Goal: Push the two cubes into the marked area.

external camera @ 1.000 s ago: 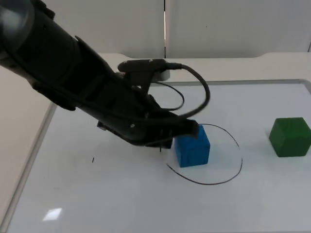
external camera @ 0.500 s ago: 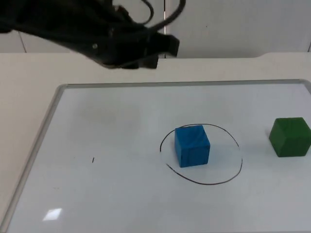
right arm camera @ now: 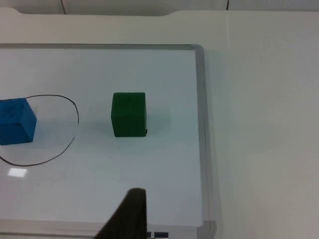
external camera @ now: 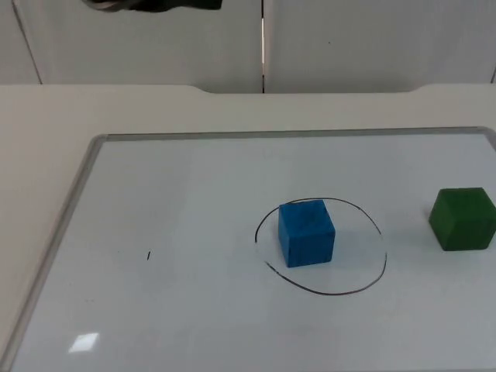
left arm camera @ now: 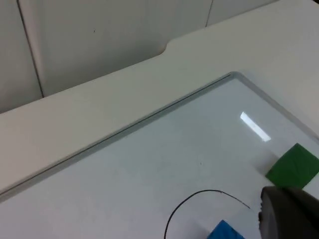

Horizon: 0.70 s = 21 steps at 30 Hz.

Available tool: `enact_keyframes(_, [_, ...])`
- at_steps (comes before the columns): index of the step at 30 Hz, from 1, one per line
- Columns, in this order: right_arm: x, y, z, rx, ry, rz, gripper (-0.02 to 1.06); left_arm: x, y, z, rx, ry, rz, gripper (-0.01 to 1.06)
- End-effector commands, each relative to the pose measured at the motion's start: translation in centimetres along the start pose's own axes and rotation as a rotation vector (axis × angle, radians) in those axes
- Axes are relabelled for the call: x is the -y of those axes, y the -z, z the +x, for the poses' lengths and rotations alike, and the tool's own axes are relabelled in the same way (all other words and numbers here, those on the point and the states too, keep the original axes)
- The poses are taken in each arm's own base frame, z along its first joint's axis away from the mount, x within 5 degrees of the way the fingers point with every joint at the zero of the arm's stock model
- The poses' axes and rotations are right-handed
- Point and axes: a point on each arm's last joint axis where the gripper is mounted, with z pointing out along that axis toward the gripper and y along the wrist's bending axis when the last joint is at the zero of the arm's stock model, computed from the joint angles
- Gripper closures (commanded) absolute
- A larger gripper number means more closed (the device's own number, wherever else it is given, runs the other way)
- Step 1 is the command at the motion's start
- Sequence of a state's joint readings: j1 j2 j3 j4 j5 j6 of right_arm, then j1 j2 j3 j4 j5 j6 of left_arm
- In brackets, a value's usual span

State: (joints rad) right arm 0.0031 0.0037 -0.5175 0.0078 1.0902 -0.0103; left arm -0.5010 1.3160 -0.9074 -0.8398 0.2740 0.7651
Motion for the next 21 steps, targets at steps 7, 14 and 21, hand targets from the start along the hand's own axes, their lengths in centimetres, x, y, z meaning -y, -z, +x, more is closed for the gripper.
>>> enact_keyframes(7, [0.0,0.0,0.0,0.013,0.003,0.003,-0.01,0.8,4.8,2.4,0.043,-0.025,0.000,1.05])
enact_keyframes(14, [0.0,0.0,0.0,0.013,0.003,0.003,-0.01,1.9,9.9,5.1,0.118,-0.039,0.026,1.05])
enact_keyframes(21, [0.0,0.0,0.0,0.013,0.003,0.003,-0.01,3.0,14.8,6.7,0.142,-0.082,0.036,1.05])
